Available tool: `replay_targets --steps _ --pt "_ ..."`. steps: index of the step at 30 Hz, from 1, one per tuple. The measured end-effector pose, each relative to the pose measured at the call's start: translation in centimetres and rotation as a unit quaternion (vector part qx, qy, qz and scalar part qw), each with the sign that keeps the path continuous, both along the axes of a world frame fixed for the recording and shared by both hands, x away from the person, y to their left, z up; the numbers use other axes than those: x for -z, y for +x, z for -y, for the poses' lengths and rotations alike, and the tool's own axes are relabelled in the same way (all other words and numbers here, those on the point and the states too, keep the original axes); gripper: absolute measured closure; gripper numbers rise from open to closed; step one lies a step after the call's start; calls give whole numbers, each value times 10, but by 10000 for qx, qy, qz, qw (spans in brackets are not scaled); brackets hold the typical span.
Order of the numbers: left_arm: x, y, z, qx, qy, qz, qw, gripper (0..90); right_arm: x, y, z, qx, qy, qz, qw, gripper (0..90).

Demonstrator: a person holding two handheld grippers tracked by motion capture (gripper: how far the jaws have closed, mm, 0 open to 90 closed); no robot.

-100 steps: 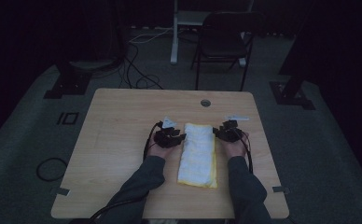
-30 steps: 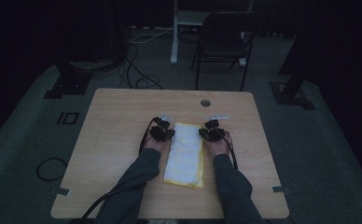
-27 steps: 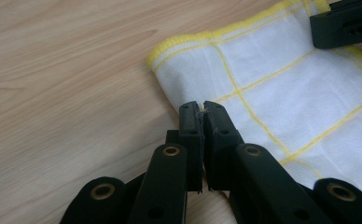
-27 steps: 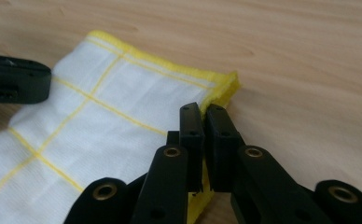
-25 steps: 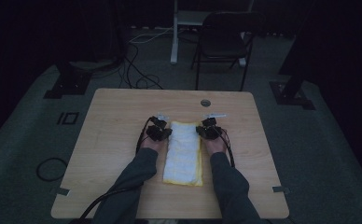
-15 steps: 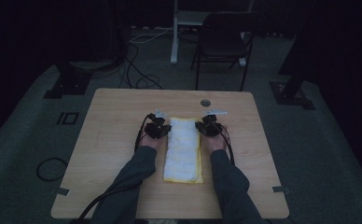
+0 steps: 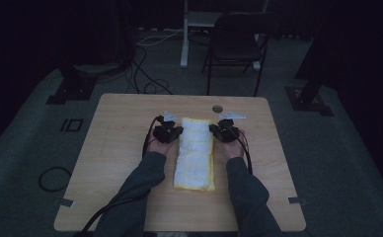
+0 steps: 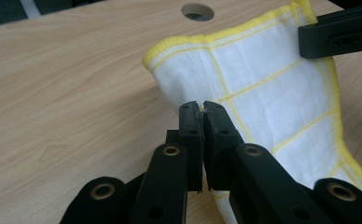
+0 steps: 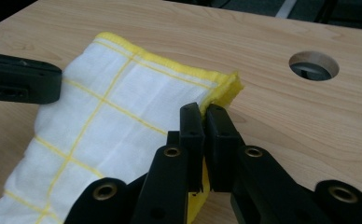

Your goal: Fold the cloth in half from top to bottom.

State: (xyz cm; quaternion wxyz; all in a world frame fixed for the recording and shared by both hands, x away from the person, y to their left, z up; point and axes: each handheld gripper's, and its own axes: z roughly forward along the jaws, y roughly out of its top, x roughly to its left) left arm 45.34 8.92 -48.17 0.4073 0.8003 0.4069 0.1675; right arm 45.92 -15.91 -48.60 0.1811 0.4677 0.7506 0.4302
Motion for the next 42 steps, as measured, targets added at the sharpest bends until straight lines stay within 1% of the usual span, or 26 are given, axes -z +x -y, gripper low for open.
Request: replay_targets --steps 2,4,6,9,11,17,25,32,38,42 --pt "-1 -3 0 33 23 27 10000 871 -1 -4 0 -40 -13 62 10000 867" --pt "0 -7 -2 48 2 56 10000 870 -1 -9 1 -87 -66 95 9999 867" --pt "0 -11 -3 62 -32 80 9999 870 0 -13 2 -127 -56 120 9998 867" --pt "1 -18 -5 111 -42 112 9999 869 1 -20 5 -169 73 124 9998 867" --pt "0 -23 -7 134 -81 124 9998 867 1 -25 6 -202 109 145 9996 867" --pt "3 -37 -11 170 -60 168 9997 865 0 -40 6 -328 177 164 9992 866" --pt "12 -56 -19 172 -152 55 9997 860 5 -58 3 -501 189 139 9985 865" --pt "20 -71 -21 204 -202 -63 9996 848 13 -73 3 -552 225 39 9982 865" --pt "29 -82 -22 236 -212 -169 9994 839 20 -85 3 -595 174 -40 9981 864" --pt "36 -89 -23 242 -254 -259 9990 836 28 -92 3 -631 68 -105 9979 863"
